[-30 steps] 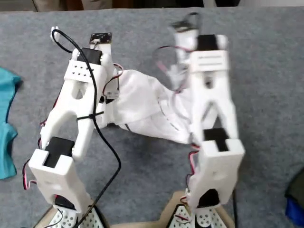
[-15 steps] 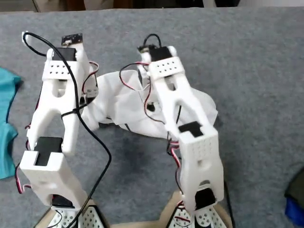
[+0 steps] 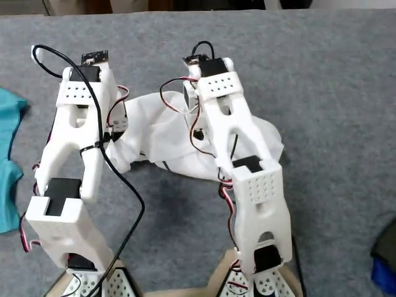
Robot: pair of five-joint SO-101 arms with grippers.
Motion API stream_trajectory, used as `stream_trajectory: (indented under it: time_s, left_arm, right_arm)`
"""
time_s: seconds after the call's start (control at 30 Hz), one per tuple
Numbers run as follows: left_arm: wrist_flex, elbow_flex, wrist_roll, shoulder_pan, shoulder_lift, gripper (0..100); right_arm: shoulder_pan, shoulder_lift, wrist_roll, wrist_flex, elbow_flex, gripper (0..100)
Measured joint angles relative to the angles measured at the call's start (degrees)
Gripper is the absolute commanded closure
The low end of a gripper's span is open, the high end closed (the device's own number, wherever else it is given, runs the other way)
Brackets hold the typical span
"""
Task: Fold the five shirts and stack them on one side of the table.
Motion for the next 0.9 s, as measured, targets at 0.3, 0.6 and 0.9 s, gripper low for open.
stream_trajectory:
  time_s: [0.3,0.6,0.9]
  left_arm:
    - [-1.23,0.18,0.00,0.00,0.00,98]
    - [-1.76,1.05,0.00,0.00,0.00,98]
    - [-1.85,2.02,0.00,0.00,0.00,98]
  right_arm:
    - [0.00,5.71,-2.20,-2.90,-1.49,85.3]
    - [0.00,9.32,-2.29,-2.81,-7.03,90.2]
    - [0.00,9.49,-1.76,-2.55,-7.30,94.7]
